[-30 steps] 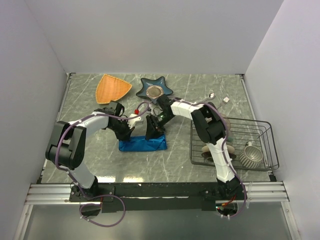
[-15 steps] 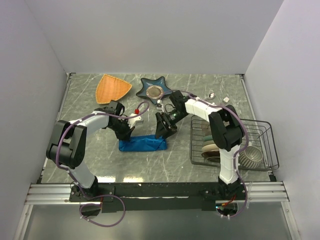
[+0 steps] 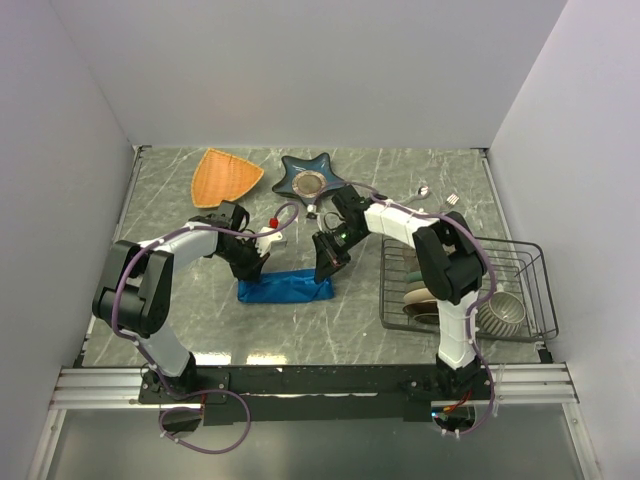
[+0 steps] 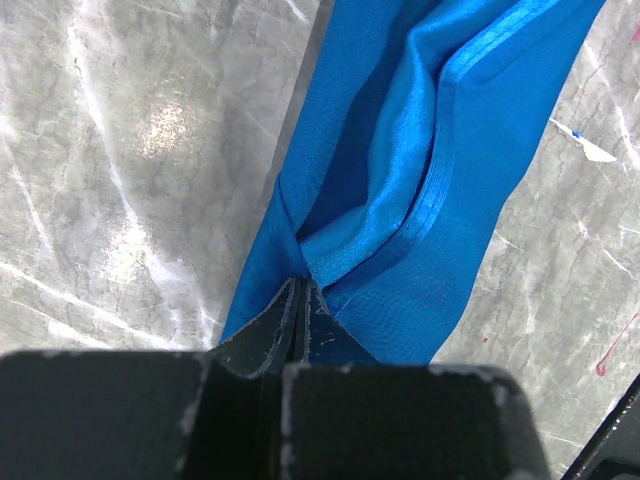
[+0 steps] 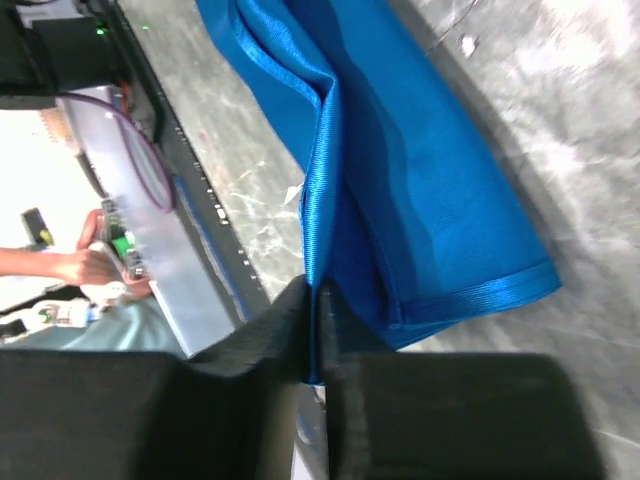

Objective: Fold the napkin into a case and place the utensils inside
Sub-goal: Stuff the top corner of the smaller-rectangle-folded napkin into the folded napkin.

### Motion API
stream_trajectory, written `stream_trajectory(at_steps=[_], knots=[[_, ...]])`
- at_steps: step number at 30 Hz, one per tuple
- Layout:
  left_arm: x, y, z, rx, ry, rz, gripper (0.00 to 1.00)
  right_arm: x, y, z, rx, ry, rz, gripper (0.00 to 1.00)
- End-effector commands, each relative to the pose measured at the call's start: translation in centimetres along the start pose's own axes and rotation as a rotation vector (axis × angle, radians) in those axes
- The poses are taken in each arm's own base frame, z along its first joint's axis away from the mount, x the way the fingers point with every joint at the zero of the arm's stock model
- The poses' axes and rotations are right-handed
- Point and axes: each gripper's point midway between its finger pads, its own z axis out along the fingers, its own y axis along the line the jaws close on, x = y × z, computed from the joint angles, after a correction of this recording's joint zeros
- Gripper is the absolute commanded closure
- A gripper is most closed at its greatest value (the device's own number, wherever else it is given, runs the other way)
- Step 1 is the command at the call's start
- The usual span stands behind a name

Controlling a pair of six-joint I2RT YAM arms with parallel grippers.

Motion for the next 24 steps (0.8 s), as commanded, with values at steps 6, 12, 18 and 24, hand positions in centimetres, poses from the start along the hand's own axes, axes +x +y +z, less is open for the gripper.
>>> stream_trajectory(at_steps=[6,12,18,24], knots=[[1.9,0.0,1.2,0.017,0.055,0.010,0.99,-4.3,-1.6,0.3,0.079,-0.075,-0.091,1.00],[1.5,0.6,0.8,-0.012,0.044,0.013,0.99,-3.9,-4.3,1.7,0.135,-0.029,-0.009,1.00],[-0.9,2.0,-1.3,-0.080,-0.040,-0.011,0.99,-2.2,-6.8,3.1,0.181,0.033,0.116,1.00],[-2.8,1.9,-3.4,-0.114,-0.111,0.004,0.99,-1.1,-7.8,3.3,0.221,0.058,0.150,1.00]])
